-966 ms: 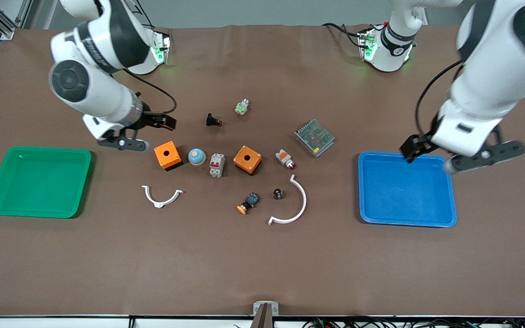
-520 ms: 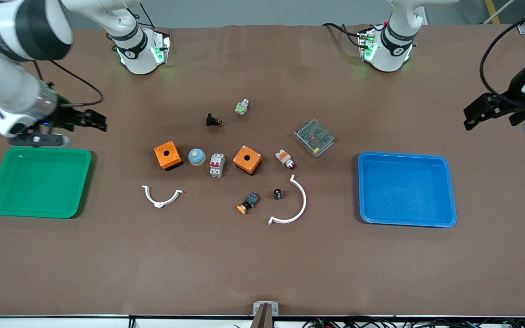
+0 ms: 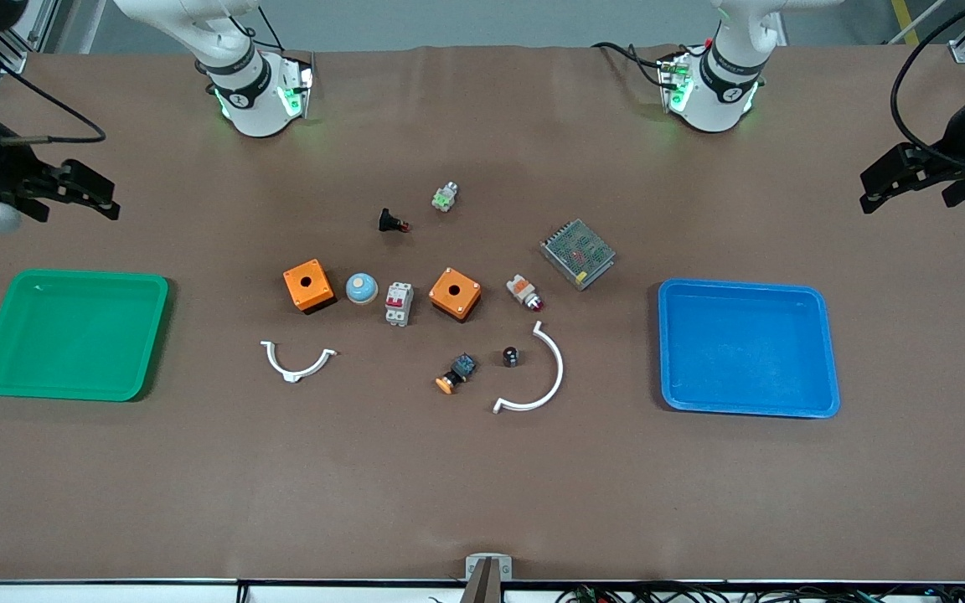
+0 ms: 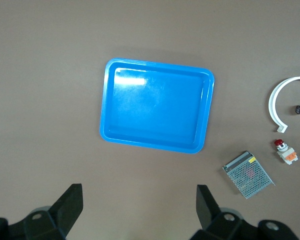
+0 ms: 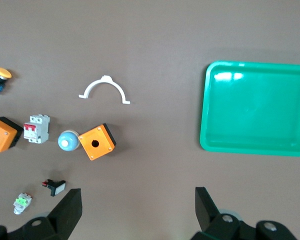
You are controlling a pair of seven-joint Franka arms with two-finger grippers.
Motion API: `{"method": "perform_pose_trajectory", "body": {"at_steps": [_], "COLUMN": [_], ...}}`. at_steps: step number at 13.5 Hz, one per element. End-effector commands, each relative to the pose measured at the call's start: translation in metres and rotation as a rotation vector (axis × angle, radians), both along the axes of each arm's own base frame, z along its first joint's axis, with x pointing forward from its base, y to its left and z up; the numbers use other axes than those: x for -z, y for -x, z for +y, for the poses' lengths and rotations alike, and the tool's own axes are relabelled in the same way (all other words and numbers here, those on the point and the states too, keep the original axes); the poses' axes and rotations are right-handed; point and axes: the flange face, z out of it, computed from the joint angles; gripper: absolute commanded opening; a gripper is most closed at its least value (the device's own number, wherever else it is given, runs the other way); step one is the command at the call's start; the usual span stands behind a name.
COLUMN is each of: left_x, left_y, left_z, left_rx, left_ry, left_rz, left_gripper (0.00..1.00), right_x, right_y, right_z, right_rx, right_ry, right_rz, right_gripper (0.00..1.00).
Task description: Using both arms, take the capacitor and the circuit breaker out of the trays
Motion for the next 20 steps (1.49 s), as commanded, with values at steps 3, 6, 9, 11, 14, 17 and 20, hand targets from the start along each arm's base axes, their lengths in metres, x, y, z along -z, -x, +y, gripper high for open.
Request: {"method": "perform_pose_trajectory", "body": {"at_steps": [3, 6, 9, 11, 14, 17, 20], "left_x": [-0.007, -0.007, -0.008, -0.005, -0.004, -0.003, -0.004], "left_y": [0.013, 0.015, 0.020, 0.020, 0.022, 0.019, 0.019], "left_z": [0.004, -0.003, -0.010, -0.015, -0.022, -0.020, -0.018], "left_rx": [0.030, 0.041, 0.049, 0.049, 0.047, 0.044, 0.041], "left_ry": [0.015, 0.019, 0.063, 0.064, 0.060, 0.054, 0.051], "left_rz": [0.005, 0.013, 0.038, 0.049, 0.060, 0.058, 0.057], "left_gripper": [1.00, 1.00, 1.00, 1.00, 1.00, 1.00, 1.00], "right_x": [-0.020, -0.025, -0.029, -0.028, -0.034, -0.037, -0.037], "right_y": [-0.008, -0.010, -0.013, -0.013, -0.013, -0.013, -0.013], "right_z": [-0.009, -0.008, -0.008, -0.008, -0.014, -0.014, -0.016], "right_rx": [0.017, 0.024, 0.024, 0.024, 0.033, 0.035, 0.037], "right_ry": [0.022, 0.016, 0.005, 0.005, 0.007, 0.007, 0.009], "right_rz": [-0.029, -0.043, -0.052, -0.050, -0.061, -0.069, -0.067], "right_gripper": [1.00, 1.00, 1.00, 1.00, 1.00, 1.00, 1.00]}}
